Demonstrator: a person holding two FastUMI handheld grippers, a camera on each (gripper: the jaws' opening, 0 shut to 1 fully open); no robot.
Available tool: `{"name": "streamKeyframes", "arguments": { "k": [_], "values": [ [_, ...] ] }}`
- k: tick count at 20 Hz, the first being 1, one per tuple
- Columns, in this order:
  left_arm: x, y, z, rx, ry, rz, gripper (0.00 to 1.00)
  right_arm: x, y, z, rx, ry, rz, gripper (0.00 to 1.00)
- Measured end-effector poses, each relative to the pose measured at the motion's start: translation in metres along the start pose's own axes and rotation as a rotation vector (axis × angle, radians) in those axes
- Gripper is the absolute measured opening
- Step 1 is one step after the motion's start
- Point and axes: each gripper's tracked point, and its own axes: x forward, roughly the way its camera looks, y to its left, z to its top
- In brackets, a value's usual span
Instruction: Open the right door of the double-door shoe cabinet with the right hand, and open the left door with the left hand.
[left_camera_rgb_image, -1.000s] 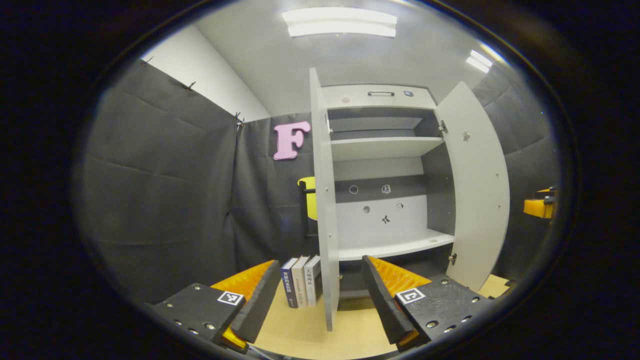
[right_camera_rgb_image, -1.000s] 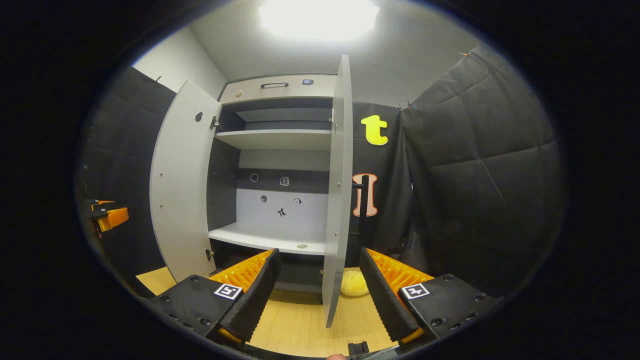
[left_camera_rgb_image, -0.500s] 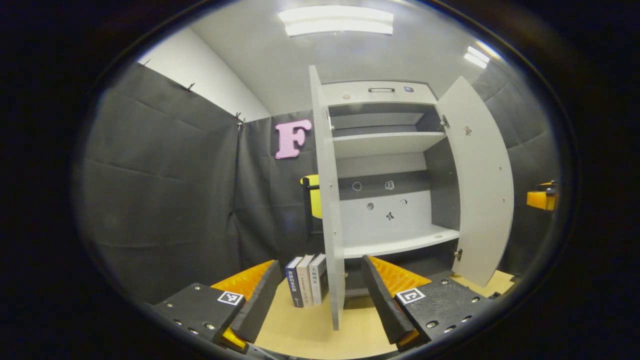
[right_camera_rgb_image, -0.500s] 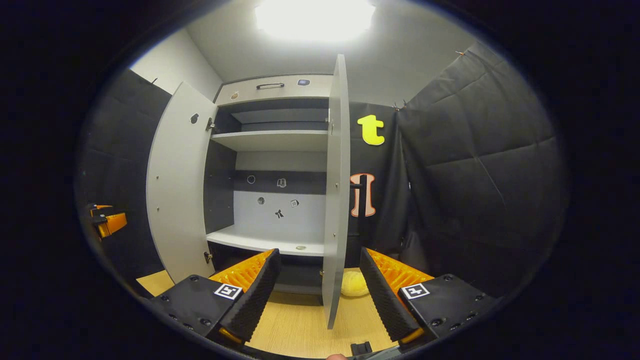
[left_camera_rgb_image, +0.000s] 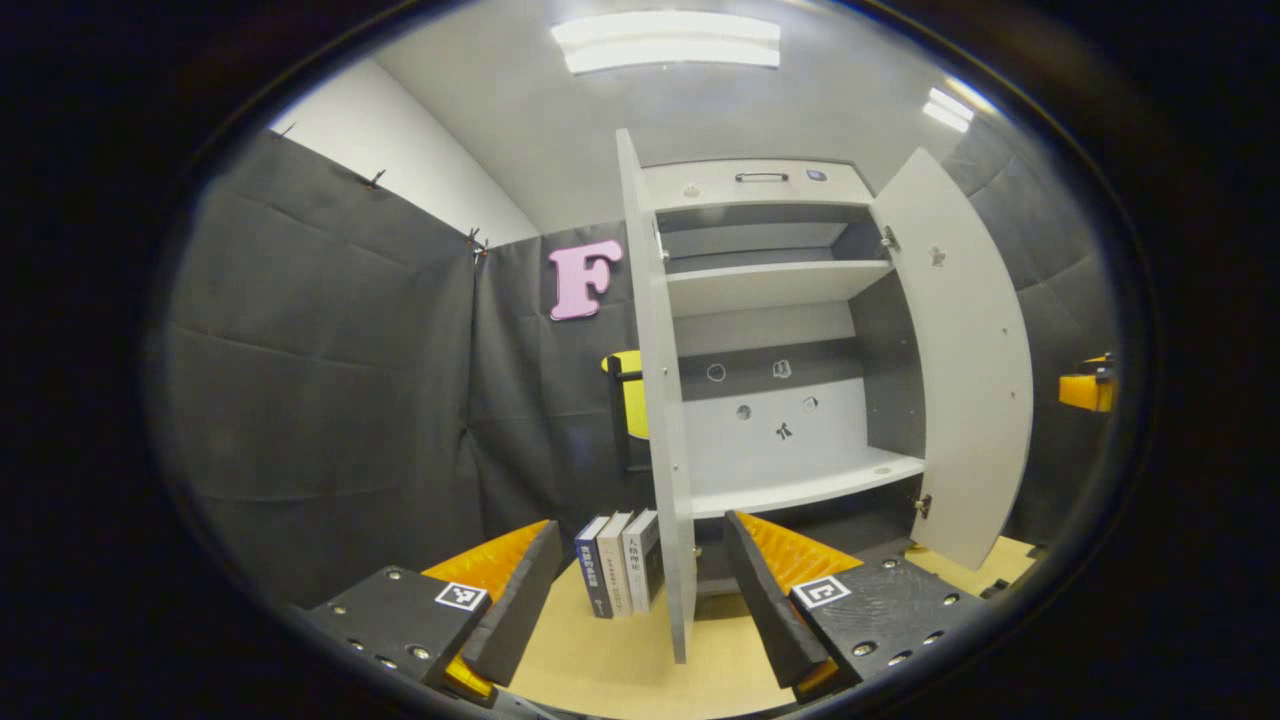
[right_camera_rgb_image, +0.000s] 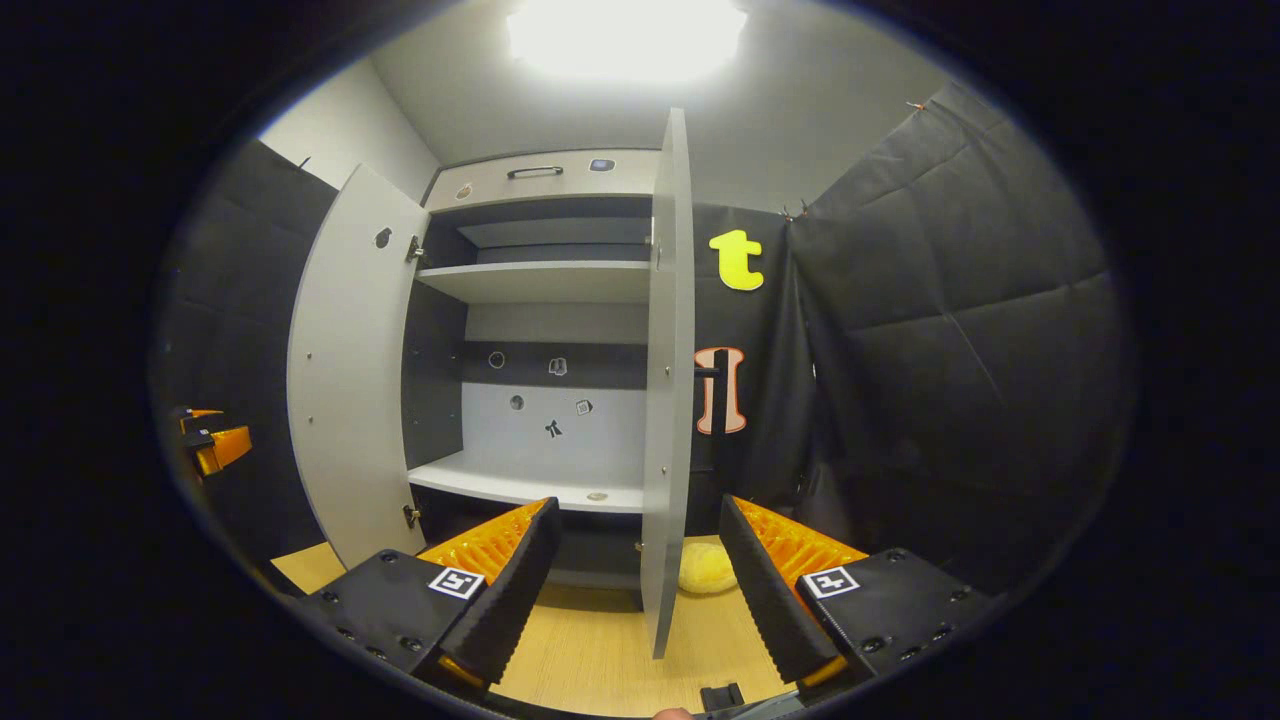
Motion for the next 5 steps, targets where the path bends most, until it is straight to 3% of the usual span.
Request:
{"name": "streamKeyframes", "arguments": {
  "k": [5],
  "values": [
    [-0.0005,0.0025,0.0021,0.024,-0.01,0.007,0.94,0.0006,-0.0009,-0.0004,0.011,-0.003,-0.002,0.99]
  ]
}}
